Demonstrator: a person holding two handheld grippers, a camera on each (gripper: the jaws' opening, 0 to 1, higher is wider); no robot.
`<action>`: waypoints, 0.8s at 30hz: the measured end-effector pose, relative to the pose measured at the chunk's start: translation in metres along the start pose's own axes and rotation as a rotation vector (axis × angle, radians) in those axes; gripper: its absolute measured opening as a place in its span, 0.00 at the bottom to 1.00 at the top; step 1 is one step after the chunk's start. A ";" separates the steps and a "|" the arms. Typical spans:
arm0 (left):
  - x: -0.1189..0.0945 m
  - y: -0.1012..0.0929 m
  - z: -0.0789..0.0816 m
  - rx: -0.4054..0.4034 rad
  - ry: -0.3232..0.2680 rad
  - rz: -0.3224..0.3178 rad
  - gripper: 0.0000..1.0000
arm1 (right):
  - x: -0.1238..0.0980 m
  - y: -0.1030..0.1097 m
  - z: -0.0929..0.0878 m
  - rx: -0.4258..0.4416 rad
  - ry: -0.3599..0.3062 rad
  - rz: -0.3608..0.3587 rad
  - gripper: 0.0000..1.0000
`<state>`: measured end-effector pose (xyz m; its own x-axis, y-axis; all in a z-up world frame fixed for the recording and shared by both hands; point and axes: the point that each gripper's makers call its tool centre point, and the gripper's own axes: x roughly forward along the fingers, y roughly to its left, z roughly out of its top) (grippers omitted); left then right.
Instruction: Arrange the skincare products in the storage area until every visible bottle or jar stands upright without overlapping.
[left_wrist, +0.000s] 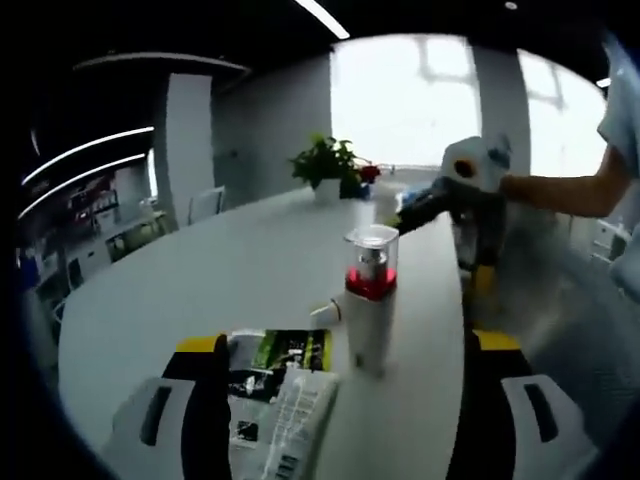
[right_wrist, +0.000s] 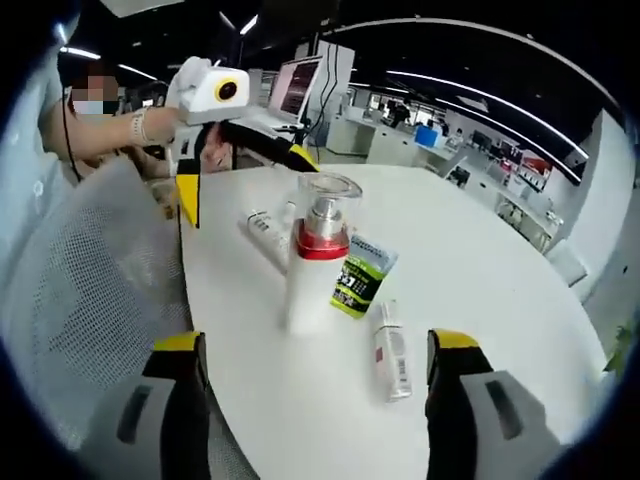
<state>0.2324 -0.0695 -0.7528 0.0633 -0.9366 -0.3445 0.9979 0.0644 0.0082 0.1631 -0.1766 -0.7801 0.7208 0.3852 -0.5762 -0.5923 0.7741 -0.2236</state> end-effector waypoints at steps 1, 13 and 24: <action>-0.003 0.001 0.001 -0.010 -0.007 0.011 0.97 | -0.001 0.001 0.002 0.001 -0.006 -0.007 0.95; -0.032 0.004 -0.009 -0.051 0.012 0.106 0.97 | -0.013 0.000 0.029 0.020 -0.147 -0.121 1.00; -0.046 0.031 -0.027 -0.101 0.034 0.179 0.97 | 0.003 0.000 0.019 0.052 -0.102 -0.116 1.00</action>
<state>0.2596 -0.0149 -0.7615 0.2376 -0.8952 -0.3771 0.9640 0.2649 -0.0215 0.1720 -0.1656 -0.7673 0.8179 0.3382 -0.4655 -0.4852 0.8402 -0.2420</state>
